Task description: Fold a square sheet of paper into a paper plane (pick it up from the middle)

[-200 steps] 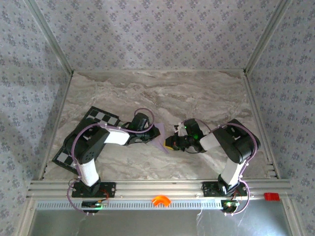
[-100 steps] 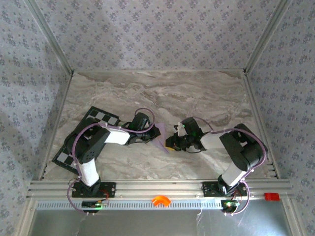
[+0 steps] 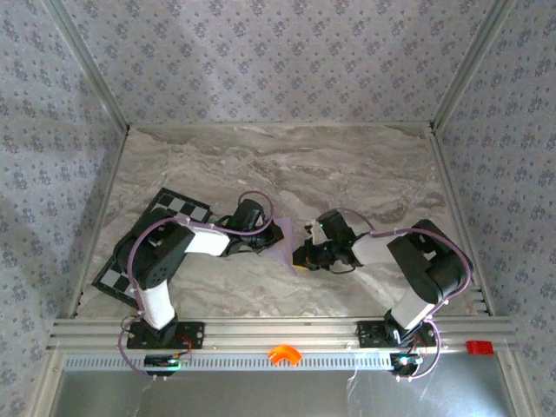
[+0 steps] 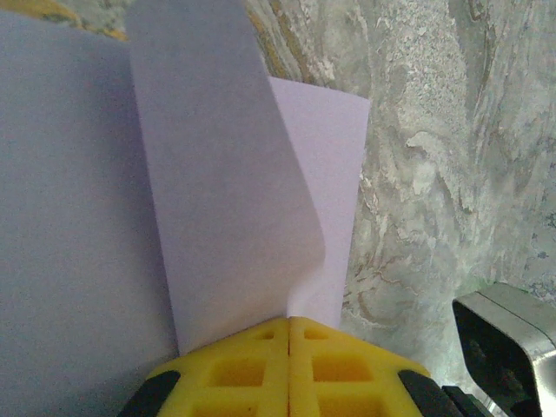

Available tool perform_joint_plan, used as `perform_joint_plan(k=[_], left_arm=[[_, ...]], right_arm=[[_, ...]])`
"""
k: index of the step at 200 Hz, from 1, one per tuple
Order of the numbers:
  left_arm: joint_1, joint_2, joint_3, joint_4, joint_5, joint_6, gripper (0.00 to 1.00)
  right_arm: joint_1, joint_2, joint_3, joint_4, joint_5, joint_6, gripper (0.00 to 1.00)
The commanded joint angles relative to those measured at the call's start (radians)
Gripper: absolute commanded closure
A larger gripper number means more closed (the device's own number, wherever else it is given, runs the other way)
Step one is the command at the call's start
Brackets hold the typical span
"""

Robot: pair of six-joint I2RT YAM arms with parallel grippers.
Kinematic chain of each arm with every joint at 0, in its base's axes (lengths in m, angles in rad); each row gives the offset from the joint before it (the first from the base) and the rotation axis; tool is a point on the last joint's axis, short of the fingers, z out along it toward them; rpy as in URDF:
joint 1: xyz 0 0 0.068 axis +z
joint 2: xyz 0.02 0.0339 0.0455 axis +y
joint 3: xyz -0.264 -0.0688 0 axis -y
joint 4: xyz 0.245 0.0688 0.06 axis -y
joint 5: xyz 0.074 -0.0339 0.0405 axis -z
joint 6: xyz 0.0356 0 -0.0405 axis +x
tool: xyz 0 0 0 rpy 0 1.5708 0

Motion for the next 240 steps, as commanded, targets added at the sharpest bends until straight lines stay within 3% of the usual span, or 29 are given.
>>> perform_joint_plan(k=[1, 38, 74, 151, 216, 240], left_arm=[[-0.009, 0.037, -0.019, -0.070, -0.008, 0.018, 0.92], [-0.009, 0.037, -0.022, -0.062, -0.011, 0.015, 0.93], [-0.009, 0.043, -0.023, -0.050, -0.008, 0.010, 0.93], [-0.009, 0.038, -0.033, -0.048, -0.017, 0.004, 0.92], [-0.009, 0.040, -0.038, -0.039, -0.018, 0.002, 0.93], [-0.009, 0.038, -0.040, -0.040, -0.018, 0.003, 0.93]], right_arm=[[0.009, -0.025, -0.028, -0.078, 0.002, -0.006, 0.85], [0.011, -0.061, -0.035, -0.127, 0.016, -0.031, 0.85], [0.014, -0.046, -0.048, -0.109, 0.013, -0.019, 0.94], [0.018, -0.091, -0.054, -0.157, 0.022, -0.030, 0.88], [0.027, -0.061, -0.051, -0.166, 0.039, -0.032, 0.96], [0.026, -0.085, -0.049, -0.203, 0.060, -0.044, 0.86]])
